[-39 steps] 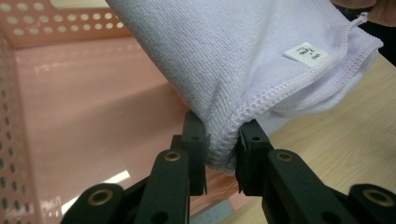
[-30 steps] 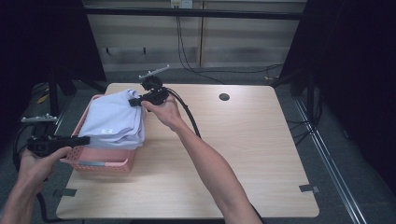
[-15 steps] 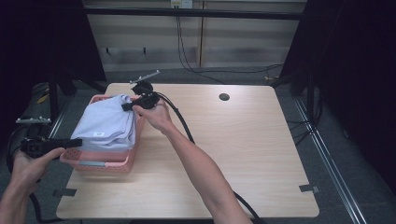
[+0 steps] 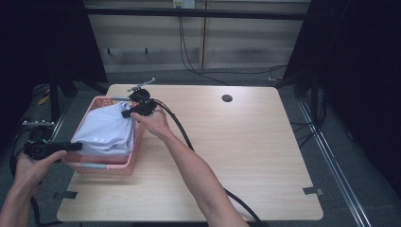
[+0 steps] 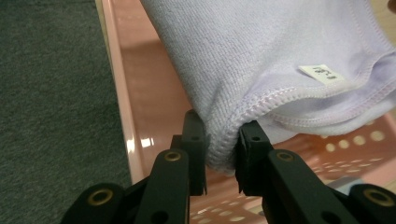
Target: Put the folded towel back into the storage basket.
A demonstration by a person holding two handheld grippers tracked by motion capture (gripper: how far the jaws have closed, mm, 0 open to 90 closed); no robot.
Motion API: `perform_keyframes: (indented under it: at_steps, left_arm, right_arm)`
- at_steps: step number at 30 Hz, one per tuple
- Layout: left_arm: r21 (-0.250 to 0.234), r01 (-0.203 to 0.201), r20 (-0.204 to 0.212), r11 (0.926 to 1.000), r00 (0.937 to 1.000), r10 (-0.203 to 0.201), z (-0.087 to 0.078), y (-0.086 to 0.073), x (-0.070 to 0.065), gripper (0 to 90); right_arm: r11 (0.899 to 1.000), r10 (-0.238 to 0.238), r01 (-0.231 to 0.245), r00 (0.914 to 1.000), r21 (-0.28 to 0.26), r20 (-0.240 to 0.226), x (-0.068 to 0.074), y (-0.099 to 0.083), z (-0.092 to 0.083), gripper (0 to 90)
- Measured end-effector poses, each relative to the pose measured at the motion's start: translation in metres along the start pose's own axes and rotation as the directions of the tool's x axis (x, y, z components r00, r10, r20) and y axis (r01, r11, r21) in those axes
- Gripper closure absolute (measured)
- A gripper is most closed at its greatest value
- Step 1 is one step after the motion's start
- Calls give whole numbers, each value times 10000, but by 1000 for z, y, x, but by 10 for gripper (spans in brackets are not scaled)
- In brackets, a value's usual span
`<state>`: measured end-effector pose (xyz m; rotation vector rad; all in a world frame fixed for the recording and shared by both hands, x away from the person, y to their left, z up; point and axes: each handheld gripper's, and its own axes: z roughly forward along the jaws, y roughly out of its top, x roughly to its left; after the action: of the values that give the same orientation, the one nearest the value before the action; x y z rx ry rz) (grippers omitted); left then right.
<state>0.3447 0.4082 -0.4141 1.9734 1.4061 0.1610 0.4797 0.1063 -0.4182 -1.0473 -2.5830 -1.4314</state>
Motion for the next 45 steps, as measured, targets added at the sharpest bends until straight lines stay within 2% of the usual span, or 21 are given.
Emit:
perform_keyframes:
  at_steps: [2, 6, 9, 11, 12, 14, 15, 16, 19, 23, 24, 25, 30, 32, 34, 35, 37, 39, 41, 43, 45]
  left_arm:
    - [38, 256, 42, 9997, 9997, -257, 6, -4, 4, 762]
    - [312, 361, -158, 9989, 9992, -356, 18, -8, 8, 761]
    - [579, 204, -274, 9981, 9994, -189, 23, -7, 7, 758]
    - [600, 284, -348, 9978, 9990, -263, 26, -6, 6, 746]
    - [459, 410, -360, 9981, 9986, -393, 26, -6, 4, 739]
    - [482, 389, -264, 9981, 9989, -377, 26, -6, 4, 719]
    - [604, 160, -277, 9980, 9995, -143, 26, -6, 4, 705]
    - [643, 148, -309, 9978, 9994, -128, 25, -6, 3, 670]
    - [450, -14, -437, 9990, 9990, 34, 24, -5, -3, 555]
    - [-103, -10, -537, 9999, 9986, 4, 13, -7, -10, 455]
    - [-381, -43, -505, 9993, 9987, 24, 9, -7, -12, 434]
    - [-879, 47, -293, 9961, 9995, -73, 2, -9, -14, 432]
    - [-1585, -210, -419, 9871, 9990, 145, -16, -11, -29, 352]
    - [-1956, -282, -425, 9803, 9989, 203, -22, -13, -40, 358]
    - [-2140, -435, -125, 9759, 9990, 418, -25, -17, -52, 354]
    - [-2230, -597, -184, 9730, 9982, 570, -26, -19, -62, 352]
    - [-2437, -722, 158, 9672, 9968, 784, -26, -22, -75, 356]
    - [-2756, -1029, 228, 9557, 9933, 1135, -24, -26, -94, 362]
    - [-2871, -1400, 481, 9476, 9859, 1602, -19, -30, -115, 372]
    - [-2997, -1504, 691, 9421, 9815, 1787, -11, -32, -131, 367]
    - [-3006, -1497, 1095, 9419, 9757, 1900, 1, -34, -144, 345]
  right_arm:
    - [9999, 73, -73, 10000, 147, 0, -1, -4, 6, 735]
    - [9994, 31, -39, 9997, 343, 228, -1, -10, 15, 726]
    - [9987, 74, -95, 9992, 510, 401, -2, -14, 20, 704]
    - [9979, 122, -154, 9987, 631, 501, -5, -16, 22, 675]
    - [9973, 154, -194, 9983, 706, 568, -6, -18, 23, 643]
    - [9977, 129, -170, 9980, 657, 622, -7, -19, 23, 559]
    - [9978, 168, -203, 9983, 628, 554, -7, -19, 22, 512]
    - [9987, 98, -131, 9977, 489, 671, -6, -18, 20, 470]
    - [9996, -25, 7, 9976, 271, 692, -4, -15, 16, 421]
    - [9999, 52, -45, 9985, -132, 546, -7, -17, 4, 377]
    - [9996, 54, -42, 9990, -275, 434, -8, -17, -2, 371]
    - [9992, 77, -62, 9993, -396, 376, -9, -17, -7, 363]
    - [9931, -194, 192, 9998, -1157, -8, -14, -24, -44, 339]
    - [9902, -297, 304, 9995, -1362, 70, -15, -28, -60, 336]
    - [9866, -447, 455, 9990, -1568, 85, -16, -35, -81, 336]
    - [9844, -555, 582, 9982, -1659, 210, -16, -39, -91, 329]
    - [9815, -694, 737, 9971, -1766, 307, -17, -50, -112, 327]
    - [9793, -732, 792, 9966, -1861, 387, -19, -62, -131, 326]
    - [9805, -860, 944, 9947, -1722, 557, -21, -74, -147, 326]
    - [9805, -937, 1050, 9928, -1661, 743, -21, -89, -164, 326]
    - [9799, -1046, 1165, 9913, -1618, 801, -20, -102, -177, 327]
